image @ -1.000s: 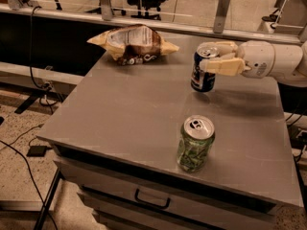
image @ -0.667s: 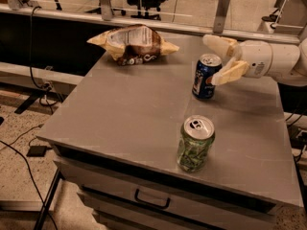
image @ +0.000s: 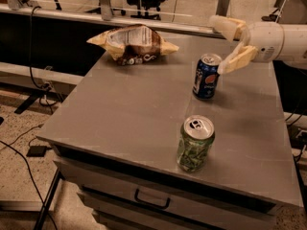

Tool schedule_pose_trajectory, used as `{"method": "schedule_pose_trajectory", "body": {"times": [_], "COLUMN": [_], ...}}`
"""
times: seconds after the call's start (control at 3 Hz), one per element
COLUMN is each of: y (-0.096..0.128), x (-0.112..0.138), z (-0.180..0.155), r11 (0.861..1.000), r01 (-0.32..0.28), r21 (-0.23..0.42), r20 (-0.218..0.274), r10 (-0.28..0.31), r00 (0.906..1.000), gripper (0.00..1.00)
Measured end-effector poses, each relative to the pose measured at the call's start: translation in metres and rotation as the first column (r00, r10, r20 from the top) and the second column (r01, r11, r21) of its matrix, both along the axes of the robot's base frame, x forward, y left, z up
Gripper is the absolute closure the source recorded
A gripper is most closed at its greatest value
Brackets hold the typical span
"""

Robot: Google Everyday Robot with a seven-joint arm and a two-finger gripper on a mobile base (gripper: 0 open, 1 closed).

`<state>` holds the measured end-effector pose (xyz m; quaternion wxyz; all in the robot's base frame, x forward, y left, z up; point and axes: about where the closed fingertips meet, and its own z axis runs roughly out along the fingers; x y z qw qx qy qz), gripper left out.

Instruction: Place pepsi can upright

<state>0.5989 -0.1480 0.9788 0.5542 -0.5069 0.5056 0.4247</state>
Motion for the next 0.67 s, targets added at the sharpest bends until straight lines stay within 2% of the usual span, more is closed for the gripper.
{"method": "schedule_pose_trajectory", "body": {"times": [0.33,0.67], "y": [-0.0045,-0.0058], "x": [-0.0103,-0.0074], "z": [0.0612,0.0605], "r11": [0.994,0.996], "r01": [0.0,0.008], "r21": [-0.111,-0.094], "r20": [0.175,0.169], "r10": [0.019,0.008], "r00": [0.9844,0.9856], "gripper": [0.0,0.0]}}
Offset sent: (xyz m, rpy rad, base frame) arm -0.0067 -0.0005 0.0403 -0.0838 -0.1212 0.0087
